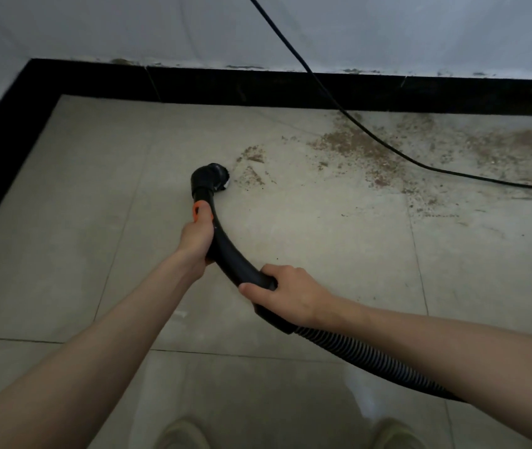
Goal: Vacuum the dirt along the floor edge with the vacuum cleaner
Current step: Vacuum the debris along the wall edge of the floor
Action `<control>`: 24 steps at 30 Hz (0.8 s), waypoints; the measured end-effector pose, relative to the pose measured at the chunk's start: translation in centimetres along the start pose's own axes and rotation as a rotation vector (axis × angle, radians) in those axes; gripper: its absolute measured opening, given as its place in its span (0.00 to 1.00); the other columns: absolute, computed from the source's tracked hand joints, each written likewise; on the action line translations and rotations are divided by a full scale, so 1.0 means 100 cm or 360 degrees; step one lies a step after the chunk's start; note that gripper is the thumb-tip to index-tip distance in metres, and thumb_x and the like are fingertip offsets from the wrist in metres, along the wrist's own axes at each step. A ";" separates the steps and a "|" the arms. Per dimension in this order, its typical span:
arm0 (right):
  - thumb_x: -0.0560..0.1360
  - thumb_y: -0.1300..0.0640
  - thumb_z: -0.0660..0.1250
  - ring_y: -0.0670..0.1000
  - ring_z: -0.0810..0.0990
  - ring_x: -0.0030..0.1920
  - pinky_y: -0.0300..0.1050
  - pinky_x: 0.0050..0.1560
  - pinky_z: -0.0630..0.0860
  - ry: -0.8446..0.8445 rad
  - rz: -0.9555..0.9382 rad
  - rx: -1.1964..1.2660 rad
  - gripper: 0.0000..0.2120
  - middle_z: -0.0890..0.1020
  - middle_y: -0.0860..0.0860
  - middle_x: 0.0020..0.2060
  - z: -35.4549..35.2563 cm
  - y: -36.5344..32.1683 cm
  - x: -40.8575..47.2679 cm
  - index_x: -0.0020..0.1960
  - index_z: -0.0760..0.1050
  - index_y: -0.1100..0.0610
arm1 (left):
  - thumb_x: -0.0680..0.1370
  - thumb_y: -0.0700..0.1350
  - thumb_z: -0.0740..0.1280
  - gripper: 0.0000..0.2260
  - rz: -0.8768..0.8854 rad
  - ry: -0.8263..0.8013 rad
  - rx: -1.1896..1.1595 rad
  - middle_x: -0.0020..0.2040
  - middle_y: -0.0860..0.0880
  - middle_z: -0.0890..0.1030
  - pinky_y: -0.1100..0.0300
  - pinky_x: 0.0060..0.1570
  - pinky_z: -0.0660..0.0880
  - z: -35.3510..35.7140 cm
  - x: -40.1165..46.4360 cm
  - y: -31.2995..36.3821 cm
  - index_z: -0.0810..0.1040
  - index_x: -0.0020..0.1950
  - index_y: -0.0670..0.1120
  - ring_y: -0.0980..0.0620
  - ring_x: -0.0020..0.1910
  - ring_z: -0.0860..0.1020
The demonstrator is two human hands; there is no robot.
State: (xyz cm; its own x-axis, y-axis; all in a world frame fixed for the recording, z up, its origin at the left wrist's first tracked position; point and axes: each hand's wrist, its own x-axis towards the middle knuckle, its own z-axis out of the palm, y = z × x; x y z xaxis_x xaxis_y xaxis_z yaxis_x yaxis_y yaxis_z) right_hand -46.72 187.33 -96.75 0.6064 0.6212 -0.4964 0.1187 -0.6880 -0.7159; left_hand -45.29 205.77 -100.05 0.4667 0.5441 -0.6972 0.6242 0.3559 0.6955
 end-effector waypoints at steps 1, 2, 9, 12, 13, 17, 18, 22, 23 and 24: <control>0.76 0.37 0.63 0.50 0.80 0.40 0.43 0.39 0.75 0.0028 0.0007 0.0006 0.15 0.80 0.48 0.38 -0.002 0.000 0.000 0.40 0.69 0.47 | 0.80 0.61 0.55 0.24 0.0003 -0.0019 0.0010 0.44 0.46 0.75 0.56 0.35 0.73 0.003 0.000 0.004 0.71 0.62 0.41 0.48 0.43 0.75; 0.76 0.37 0.63 0.48 0.79 0.39 0.42 0.38 0.74 0.0048 0.0013 0.0013 0.15 0.80 0.47 0.37 -0.005 -0.001 0.002 0.39 0.69 0.46 | 0.80 0.61 0.56 0.24 0.0006 -0.0035 0.0017 0.44 0.46 0.75 0.56 0.35 0.73 0.007 0.000 0.008 0.71 0.62 0.41 0.48 0.43 0.75; 0.75 0.38 0.64 0.52 0.82 0.44 0.49 0.49 0.80 0.0158 0.0075 0.0138 0.15 0.84 0.51 0.43 -0.029 -0.005 0.027 0.45 0.74 0.50 | 0.79 0.63 0.55 0.29 0.0100 -0.0099 0.0074 0.56 0.43 0.76 0.51 0.47 0.76 0.032 0.007 0.036 0.70 0.65 0.39 0.44 0.54 0.76; 0.75 0.38 0.65 0.49 0.81 0.41 0.44 0.44 0.78 0.0221 0.0100 0.0153 0.14 0.82 0.47 0.39 -0.037 -0.003 0.038 0.40 0.72 0.48 | 0.79 0.64 0.54 0.30 0.0124 -0.0160 0.0134 0.58 0.42 0.76 0.51 0.49 0.76 0.044 0.009 0.042 0.68 0.66 0.39 0.43 0.56 0.76; 0.75 0.38 0.65 0.47 0.81 0.40 0.42 0.41 0.76 0.0238 0.0105 0.0171 0.15 0.81 0.46 0.37 -0.039 -0.002 0.040 0.40 0.72 0.48 | 0.79 0.64 0.53 0.31 0.0131 -0.0171 0.0156 0.59 0.42 0.76 0.50 0.51 0.76 0.048 0.009 0.044 0.68 0.66 0.39 0.43 0.57 0.76; 0.75 0.38 0.64 0.48 0.81 0.39 0.43 0.40 0.76 0.0300 0.0119 0.0216 0.17 0.81 0.48 0.38 -0.045 0.002 0.047 0.39 0.73 0.51 | 0.80 0.64 0.51 0.30 0.0158 -0.0228 0.0245 0.60 0.42 0.75 0.50 0.53 0.76 0.061 0.013 0.054 0.67 0.68 0.39 0.43 0.58 0.75; 0.75 0.38 0.64 0.50 0.81 0.40 0.45 0.42 0.77 0.0317 0.0127 0.0233 0.17 0.82 0.50 0.39 -0.047 0.003 0.048 0.40 0.73 0.51 | 0.80 0.64 0.51 0.30 0.0159 -0.0261 0.0260 0.60 0.42 0.75 0.50 0.53 0.76 0.065 0.013 0.057 0.67 0.68 0.39 0.43 0.58 0.75; 0.75 0.38 0.65 0.50 0.82 0.40 0.44 0.42 0.78 0.0392 0.0175 0.0333 0.16 0.83 0.50 0.39 -0.061 0.011 0.051 0.40 0.75 0.51 | 0.80 0.64 0.51 0.30 0.0197 -0.0361 0.0301 0.60 0.42 0.75 0.49 0.55 0.76 0.084 0.014 0.066 0.67 0.68 0.40 0.43 0.58 0.75; 0.75 0.39 0.65 0.48 0.82 0.38 0.42 0.39 0.77 0.0411 0.0190 0.0360 0.16 0.83 0.48 0.38 -0.064 0.012 0.051 0.40 0.75 0.51 | 0.80 0.63 0.52 0.30 0.0209 -0.0372 0.0312 0.60 0.42 0.75 0.49 0.55 0.76 0.089 0.013 0.068 0.67 0.67 0.39 0.43 0.58 0.75; 0.75 0.39 0.65 0.47 0.81 0.37 0.40 0.36 0.75 0.0431 0.0205 0.0381 0.15 0.82 0.47 0.37 -0.066 0.014 0.052 0.40 0.75 0.50 | 0.80 0.63 0.52 0.30 0.0219 -0.0382 0.0328 0.60 0.42 0.75 0.48 0.55 0.76 0.095 0.013 0.070 0.67 0.67 0.39 0.43 0.58 0.75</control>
State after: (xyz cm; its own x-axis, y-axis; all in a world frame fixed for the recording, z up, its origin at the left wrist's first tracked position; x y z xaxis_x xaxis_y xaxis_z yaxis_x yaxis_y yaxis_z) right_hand -38.19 187.13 -97.04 0.7941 0.3914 -0.4651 -0.1399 -0.6270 -0.7664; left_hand -34.38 201.77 -97.74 0.6739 0.3733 -0.6375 0.6474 0.1174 0.7531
